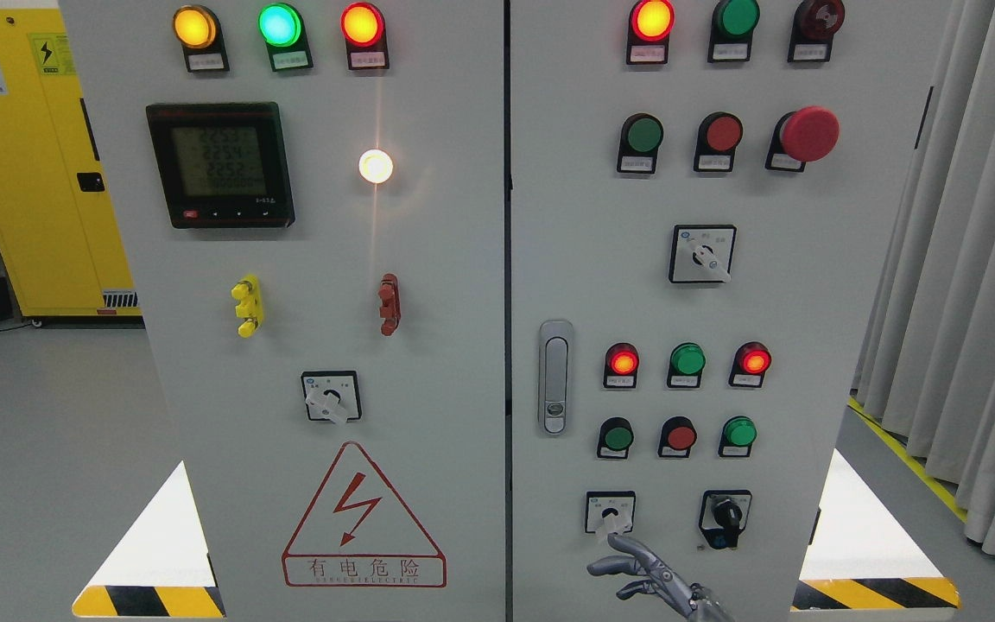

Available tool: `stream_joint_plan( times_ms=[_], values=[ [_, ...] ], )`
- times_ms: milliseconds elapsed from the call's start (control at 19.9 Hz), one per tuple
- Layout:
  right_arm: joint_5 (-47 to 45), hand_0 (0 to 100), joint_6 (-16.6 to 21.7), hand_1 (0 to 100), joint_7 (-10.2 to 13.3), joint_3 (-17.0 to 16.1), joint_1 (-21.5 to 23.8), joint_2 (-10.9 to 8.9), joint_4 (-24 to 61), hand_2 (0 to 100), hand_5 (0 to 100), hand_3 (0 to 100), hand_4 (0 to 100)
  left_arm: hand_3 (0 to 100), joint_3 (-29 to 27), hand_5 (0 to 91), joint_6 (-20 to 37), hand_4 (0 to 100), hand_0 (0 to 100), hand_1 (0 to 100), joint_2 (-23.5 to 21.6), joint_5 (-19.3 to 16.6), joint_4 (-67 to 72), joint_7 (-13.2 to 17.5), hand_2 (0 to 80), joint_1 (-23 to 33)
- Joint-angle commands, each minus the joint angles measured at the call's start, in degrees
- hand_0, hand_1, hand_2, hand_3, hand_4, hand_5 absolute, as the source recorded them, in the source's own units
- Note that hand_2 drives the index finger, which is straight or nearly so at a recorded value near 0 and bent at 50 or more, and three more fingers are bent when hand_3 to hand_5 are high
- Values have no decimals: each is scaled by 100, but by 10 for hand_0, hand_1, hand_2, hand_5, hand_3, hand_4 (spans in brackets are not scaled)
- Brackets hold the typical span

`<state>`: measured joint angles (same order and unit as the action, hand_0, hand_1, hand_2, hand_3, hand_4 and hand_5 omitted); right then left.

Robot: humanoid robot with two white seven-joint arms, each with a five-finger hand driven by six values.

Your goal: Press green start button

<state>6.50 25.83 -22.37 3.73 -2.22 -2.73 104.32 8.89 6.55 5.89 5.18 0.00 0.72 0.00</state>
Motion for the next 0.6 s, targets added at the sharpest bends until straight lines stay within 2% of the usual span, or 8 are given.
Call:
stream_joint_plan(
  times_ms=[0,553],
  values=[
    [-289,328,-96,497,-13,216,2,202,255,0,0,0,0,0,-1,0,4,0,120,556,0,0,-158,-2,0,27],
    [-290,311,-104,509,-4,154,-24,220,97,0,0,0,0,0,-1,0,4,0,120,556,0,0,-158,-2,0,27]
  ],
)
